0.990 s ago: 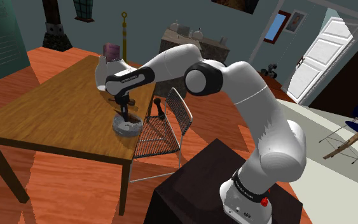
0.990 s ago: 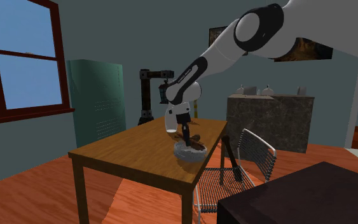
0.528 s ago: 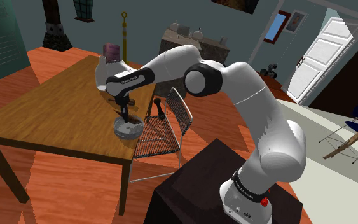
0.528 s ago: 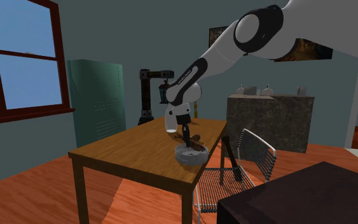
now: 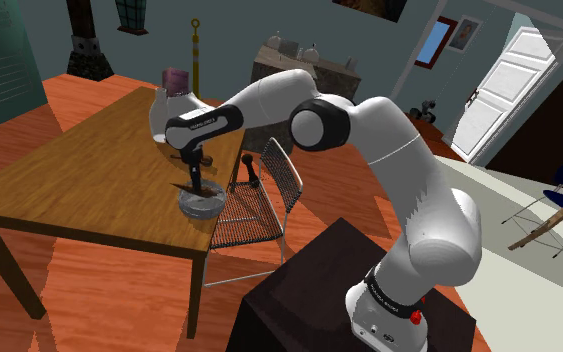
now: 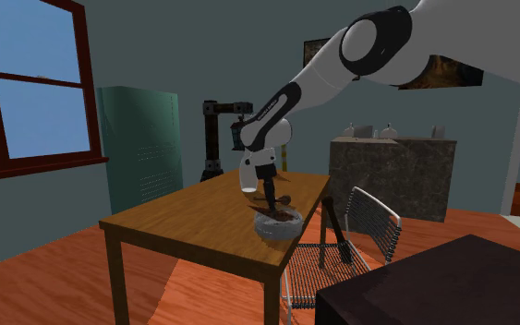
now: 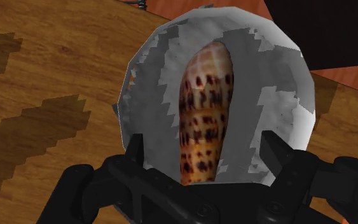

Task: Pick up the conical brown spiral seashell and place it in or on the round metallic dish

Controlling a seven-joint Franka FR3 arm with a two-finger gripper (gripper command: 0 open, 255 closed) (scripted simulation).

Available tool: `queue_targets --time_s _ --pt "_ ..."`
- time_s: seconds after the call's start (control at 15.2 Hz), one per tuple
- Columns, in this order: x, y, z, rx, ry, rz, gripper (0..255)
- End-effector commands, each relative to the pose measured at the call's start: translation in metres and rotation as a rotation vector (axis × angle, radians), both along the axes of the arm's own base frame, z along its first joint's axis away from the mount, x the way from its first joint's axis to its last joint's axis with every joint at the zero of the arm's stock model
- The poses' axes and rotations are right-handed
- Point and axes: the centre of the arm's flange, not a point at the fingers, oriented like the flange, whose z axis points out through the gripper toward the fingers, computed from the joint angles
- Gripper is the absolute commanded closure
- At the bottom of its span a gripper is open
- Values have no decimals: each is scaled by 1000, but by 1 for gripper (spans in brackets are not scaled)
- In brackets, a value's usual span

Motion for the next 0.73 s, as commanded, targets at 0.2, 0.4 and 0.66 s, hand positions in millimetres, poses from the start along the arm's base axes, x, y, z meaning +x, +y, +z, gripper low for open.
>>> queue_targets --time_s 0.2,0.4,0.66 --pt "7 5 43 0 0 0 0" --pt "7 5 43 0 0 0 0" --pt "7 5 42 0 0 0 0"
